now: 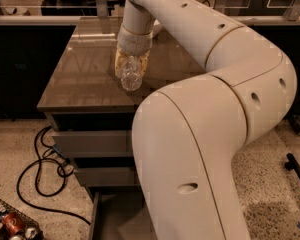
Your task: Place water bottle into bottom drawer
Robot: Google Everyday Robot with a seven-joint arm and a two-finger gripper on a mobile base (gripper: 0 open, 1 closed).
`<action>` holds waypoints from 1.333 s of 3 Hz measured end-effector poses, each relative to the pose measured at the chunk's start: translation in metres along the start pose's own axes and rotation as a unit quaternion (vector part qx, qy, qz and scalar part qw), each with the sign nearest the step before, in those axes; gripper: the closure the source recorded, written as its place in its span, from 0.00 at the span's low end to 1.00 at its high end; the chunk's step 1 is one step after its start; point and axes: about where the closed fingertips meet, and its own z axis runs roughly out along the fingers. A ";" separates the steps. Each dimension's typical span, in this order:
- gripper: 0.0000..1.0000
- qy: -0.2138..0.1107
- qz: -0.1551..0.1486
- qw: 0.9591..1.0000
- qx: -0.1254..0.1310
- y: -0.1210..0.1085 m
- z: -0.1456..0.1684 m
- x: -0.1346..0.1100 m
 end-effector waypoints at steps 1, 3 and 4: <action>1.00 0.000 0.000 1.000 0.000 0.000 0.000 0.000; 1.00 0.000 0.000 1.000 0.000 0.000 0.000 0.000; 1.00 0.000 0.000 1.000 0.000 0.000 0.000 0.000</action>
Offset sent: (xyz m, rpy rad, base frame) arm -0.0661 -0.0549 0.0655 -0.0376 -0.1170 0.1206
